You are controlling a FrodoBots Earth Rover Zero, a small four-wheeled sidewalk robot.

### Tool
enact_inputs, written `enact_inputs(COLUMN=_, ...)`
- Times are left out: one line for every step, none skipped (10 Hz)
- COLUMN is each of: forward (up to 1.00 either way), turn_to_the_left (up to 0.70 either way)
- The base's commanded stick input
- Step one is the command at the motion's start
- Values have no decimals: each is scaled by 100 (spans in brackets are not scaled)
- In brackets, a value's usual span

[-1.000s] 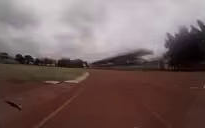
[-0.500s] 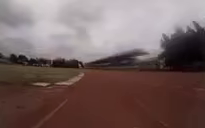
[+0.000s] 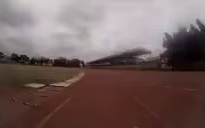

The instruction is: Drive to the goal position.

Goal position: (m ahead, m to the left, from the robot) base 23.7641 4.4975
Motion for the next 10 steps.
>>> enact_inputs(forward=100, turn_to_the_left=0)
enact_inputs(forward=100, turn_to_the_left=0)
enact_inputs(forward=100, turn_to_the_left=0)
enact_inputs(forward=100, turn_to_the_left=0)
enact_inputs(forward=100, turn_to_the_left=0)
enact_inputs(forward=100, turn_to_the_left=0)
enact_inputs(forward=100, turn_to_the_left=0)
enact_inputs(forward=100, turn_to_the_left=0)
enact_inputs(forward=100, turn_to_the_left=0)
enact_inputs(forward=100, turn_to_the_left=0)
